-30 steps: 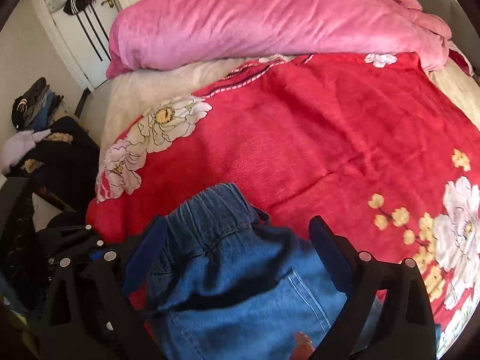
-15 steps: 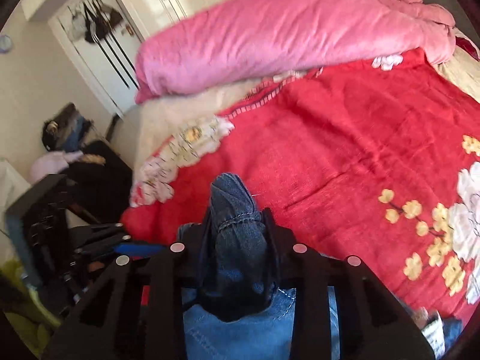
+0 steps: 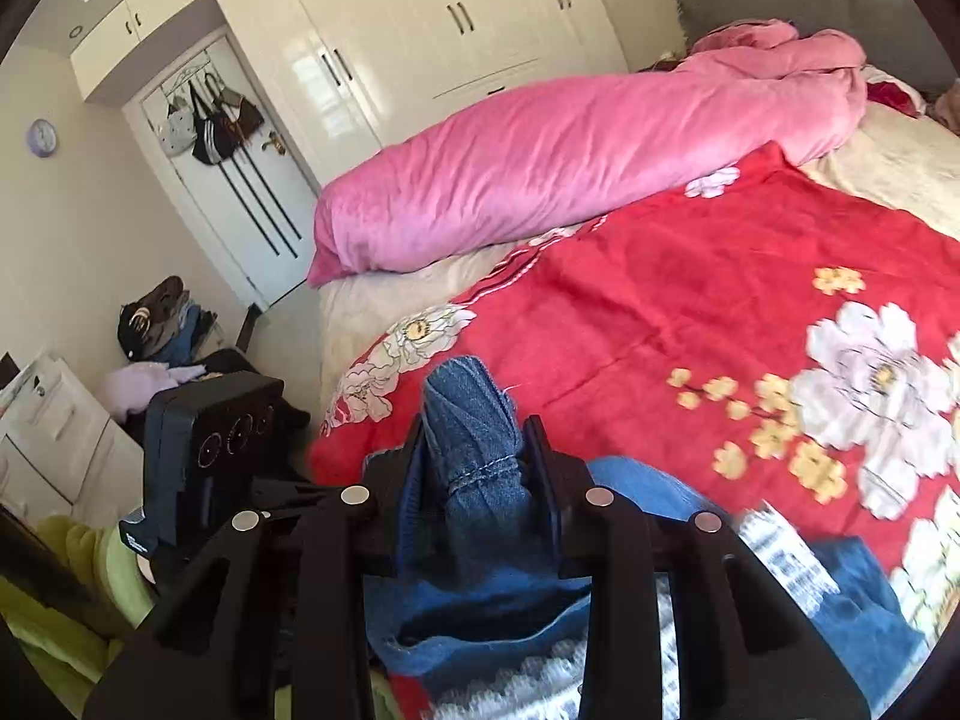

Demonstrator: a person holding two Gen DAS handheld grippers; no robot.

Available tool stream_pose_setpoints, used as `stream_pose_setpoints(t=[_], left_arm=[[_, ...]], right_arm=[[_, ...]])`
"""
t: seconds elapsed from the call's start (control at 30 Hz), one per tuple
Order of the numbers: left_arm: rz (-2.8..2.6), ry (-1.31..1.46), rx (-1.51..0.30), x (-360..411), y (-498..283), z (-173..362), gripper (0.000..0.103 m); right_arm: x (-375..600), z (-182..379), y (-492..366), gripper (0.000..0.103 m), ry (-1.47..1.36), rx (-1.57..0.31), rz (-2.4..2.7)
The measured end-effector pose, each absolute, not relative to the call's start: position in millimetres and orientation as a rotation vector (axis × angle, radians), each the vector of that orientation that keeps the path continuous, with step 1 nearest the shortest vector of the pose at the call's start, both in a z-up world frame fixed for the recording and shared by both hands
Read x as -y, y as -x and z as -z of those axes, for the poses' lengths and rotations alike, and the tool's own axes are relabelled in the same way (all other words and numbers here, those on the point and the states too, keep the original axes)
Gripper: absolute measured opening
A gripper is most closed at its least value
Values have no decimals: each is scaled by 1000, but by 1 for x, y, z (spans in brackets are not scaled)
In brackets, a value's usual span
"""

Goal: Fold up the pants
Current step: 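Lift the cuff end with the right tool and fold it over the pants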

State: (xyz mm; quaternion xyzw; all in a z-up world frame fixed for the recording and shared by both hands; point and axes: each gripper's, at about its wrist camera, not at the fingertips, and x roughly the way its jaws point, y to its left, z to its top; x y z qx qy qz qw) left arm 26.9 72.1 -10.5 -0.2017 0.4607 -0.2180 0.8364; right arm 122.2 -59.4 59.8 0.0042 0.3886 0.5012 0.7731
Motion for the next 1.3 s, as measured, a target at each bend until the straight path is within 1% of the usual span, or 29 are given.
stream_pose_setpoints(t=[0.13,0.23,0.33,0.47,0.57,0.6,0.67,0.73,0.8,0.9,0.93,0.97,1.03,1.13,1.2,1.27,1.3], left_arm=[[496,373,-968,-45,-29,1,58],[532,341,-966,-27,-30,-3,57],[567,303,-964,-9,-29,-3,57],[641,231,-974,14,-26,5,57],[680,149,-991,31,-23,13,57],[696,119,-1000,37,-17,17,58],[704,68,-1010,48,-12,23,62],[698,27,-1000,55,-5,24,64],[694,8,-997,58,-3,24,66],[688,7,-998,63,-6,23,66],[685,8,-998,64,-6,22,66],[684,9,-996,66,-4,21,66],[689,6,-989,70,-1,17,67],[681,-11,-978,73,3,17,68],[678,-16,-976,73,3,18,69],[683,-12,-979,73,3,19,69],[684,-11,-979,72,4,18,69]], right_arm=[[90,-63,-121,30,-43,-827,-1041],[112,-64,-117,30,-59,-818,-1010],[136,-65,-113,35,-77,-809,-969],[181,-58,-107,52,-150,-804,-850],[209,-45,-102,61,-221,-846,-763],[217,-37,-100,63,-251,-870,-739],[228,-23,-96,71,-305,-913,-709],[233,-12,-92,76,-336,-950,-669],[233,-4,-90,78,-337,-975,-637],[218,11,-93,77,-295,-1042,-627],[214,14,-93,48,-276,-1051,-650],[209,13,-92,36,-251,-1038,-670],[204,1,-89,30,-251,-979,-721],[207,-12,-87,30,-230,-912,-726],[210,-2,-92,30,-181,-959,-649],[213,12,-94,34,-151,-1008,-598],[217,18,-94,38,-167,-1023,-586]])
